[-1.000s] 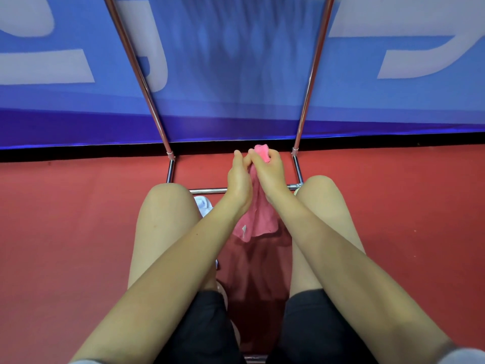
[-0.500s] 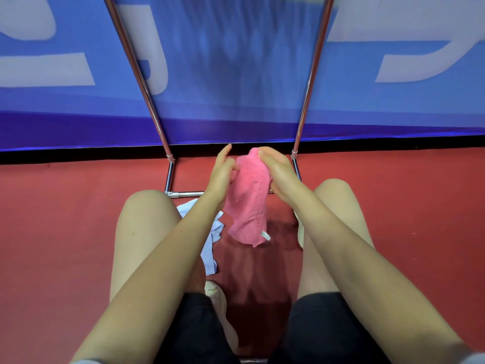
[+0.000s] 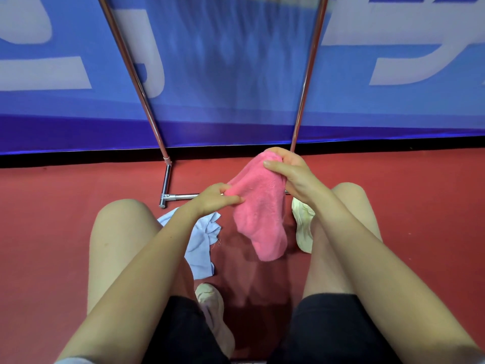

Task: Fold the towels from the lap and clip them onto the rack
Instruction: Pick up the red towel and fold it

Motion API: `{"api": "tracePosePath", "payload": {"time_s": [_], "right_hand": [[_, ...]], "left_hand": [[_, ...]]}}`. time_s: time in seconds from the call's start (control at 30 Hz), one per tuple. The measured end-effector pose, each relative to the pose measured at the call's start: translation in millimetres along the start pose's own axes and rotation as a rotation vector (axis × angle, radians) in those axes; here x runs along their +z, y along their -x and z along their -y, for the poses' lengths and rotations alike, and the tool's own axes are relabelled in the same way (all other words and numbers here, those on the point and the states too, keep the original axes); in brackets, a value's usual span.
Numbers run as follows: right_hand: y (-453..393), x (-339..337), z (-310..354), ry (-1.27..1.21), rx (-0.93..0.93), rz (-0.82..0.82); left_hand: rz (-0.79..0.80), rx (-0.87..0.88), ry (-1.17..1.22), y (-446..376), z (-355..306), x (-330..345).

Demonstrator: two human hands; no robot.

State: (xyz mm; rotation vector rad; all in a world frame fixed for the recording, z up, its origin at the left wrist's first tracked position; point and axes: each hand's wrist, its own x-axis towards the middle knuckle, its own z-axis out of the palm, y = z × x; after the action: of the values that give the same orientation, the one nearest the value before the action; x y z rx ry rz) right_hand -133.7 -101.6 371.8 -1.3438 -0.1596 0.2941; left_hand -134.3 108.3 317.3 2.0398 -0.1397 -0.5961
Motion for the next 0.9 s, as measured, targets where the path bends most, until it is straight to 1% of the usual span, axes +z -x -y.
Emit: {"api": "tracePosePath", "payload": {"time_s": [0.03,0.07,0.17,0.2,0.27,0.33,0.4,0.5,0.57,0.67,0.77,0.9], "right_hand": [[2,-3,1,0.053,0.006,0.006],[3,-6,2,0.159,0.01,-0.012],[7,-21,1,0.688,-0.02,-0.106],[8,-25,-1,0.815,-0.024,-0.125],[10,-31,-7,0.963,-0.013,-0.144],[10,-34,-12,1.108,-0.025,-0.17],[8,-36,-16,1.193,-0.035,-0.227],[4,-34,-16,1.134,-0.066,-0.365],[2,-31,-16,0.997,-0.073,-0.428],[0,-24,-13,0.752,-0.074,-0.448],[-1,-15,-9,0.586,-0.071,-0.456],[-3,-11,-11,0.58,-0.099,-0.512]], "left_hand": [[-0.025,-0.008,0.001,1,1,-2],[-0.06,-0.006,0.037,1,1,-4],[-0.209,0.042,0.211,5,-7,-13],[-0.254,0.068,0.234,6,-11,-15],[-0.31,0.145,0.217,6,-14,-16],[-0.343,0.236,0.146,4,-16,-11],[-0.41,0.305,0.094,1,-19,-7],[-0.532,0.373,0.085,0,-27,-4],[-0.628,0.381,0.095,0,-31,-3],[-0.731,0.347,0.14,0,-35,-6],[-0.748,0.234,0.202,-2,-36,-9],[-0.715,0.139,0.289,-6,-34,-7]]}}
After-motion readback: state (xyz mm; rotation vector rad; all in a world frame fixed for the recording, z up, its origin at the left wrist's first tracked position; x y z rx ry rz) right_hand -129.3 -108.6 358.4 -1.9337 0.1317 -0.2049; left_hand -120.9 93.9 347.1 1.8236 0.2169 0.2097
